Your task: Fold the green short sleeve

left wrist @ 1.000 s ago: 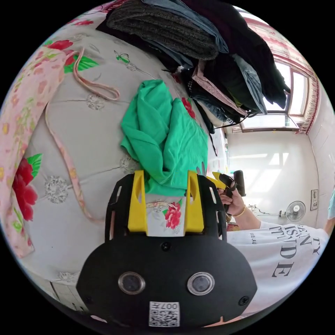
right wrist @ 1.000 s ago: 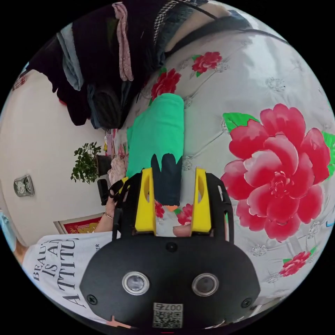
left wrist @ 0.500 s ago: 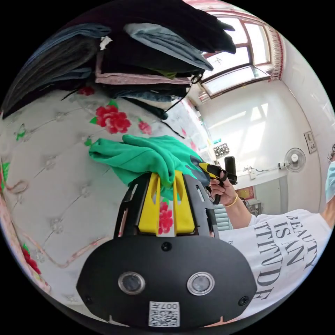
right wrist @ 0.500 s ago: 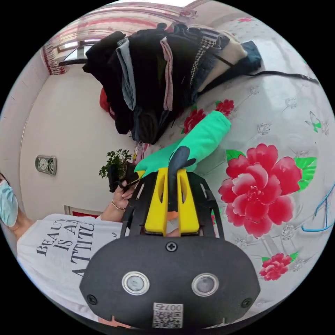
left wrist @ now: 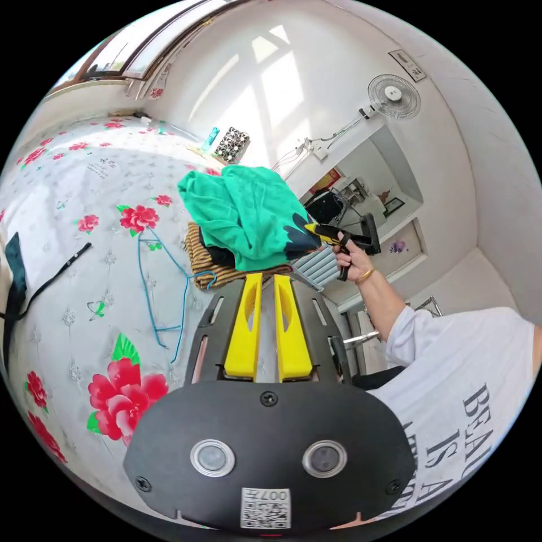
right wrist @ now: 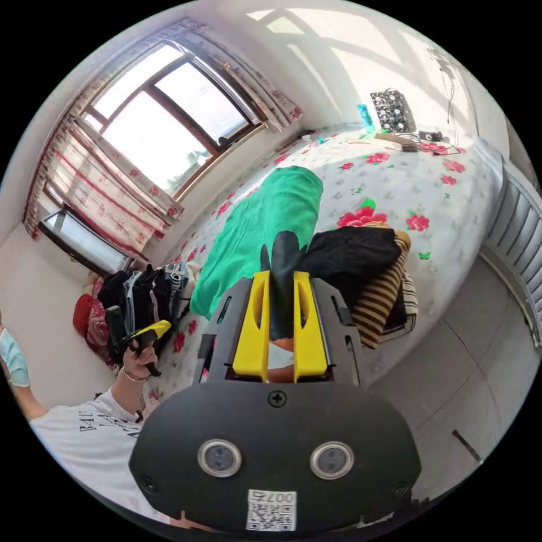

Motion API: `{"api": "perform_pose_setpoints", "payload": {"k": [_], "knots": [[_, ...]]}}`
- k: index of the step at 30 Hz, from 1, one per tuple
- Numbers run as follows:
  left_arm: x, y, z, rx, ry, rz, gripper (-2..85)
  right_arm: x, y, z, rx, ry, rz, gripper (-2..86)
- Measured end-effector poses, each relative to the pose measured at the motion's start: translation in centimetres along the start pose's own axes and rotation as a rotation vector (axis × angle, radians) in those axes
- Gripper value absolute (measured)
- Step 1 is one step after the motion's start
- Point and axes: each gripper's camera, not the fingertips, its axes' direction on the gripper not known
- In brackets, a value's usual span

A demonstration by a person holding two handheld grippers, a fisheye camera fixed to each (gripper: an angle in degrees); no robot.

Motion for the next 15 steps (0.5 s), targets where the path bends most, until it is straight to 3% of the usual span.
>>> {"api": "perform_pose_setpoints", "payload": {"k": [3,7,11,13,15], "knots": [[-0.6,6.2,1.6,-0.125,-0.108,-0.046,4.1,3.1,4.2,1.9,-0.005,0.171,0.142,6.0],[-2.6,19.3,-2.8,-0.181,-0.382,-0.393,3.8,-2.4,10.7,4.8,0.211,0.353,0.012,7.5],[0.5,33.1,-12.0,0.087,-0.638,-0.906,4.2,-10.2,13.5,10.6,0.168,0.587,-0.237,7.5],[3.6,38.0,-15.1,0.247,-0.739,-1.087,4.5,-14.0,15.3,13.6,0.211,0.891,-0.381,5.9],[6.5,41.8,-17.3,0.403,-0.803,-1.187,4.8,-15.4,16.6,14.8,0.232,1.014,-0.478,4.7]]}}
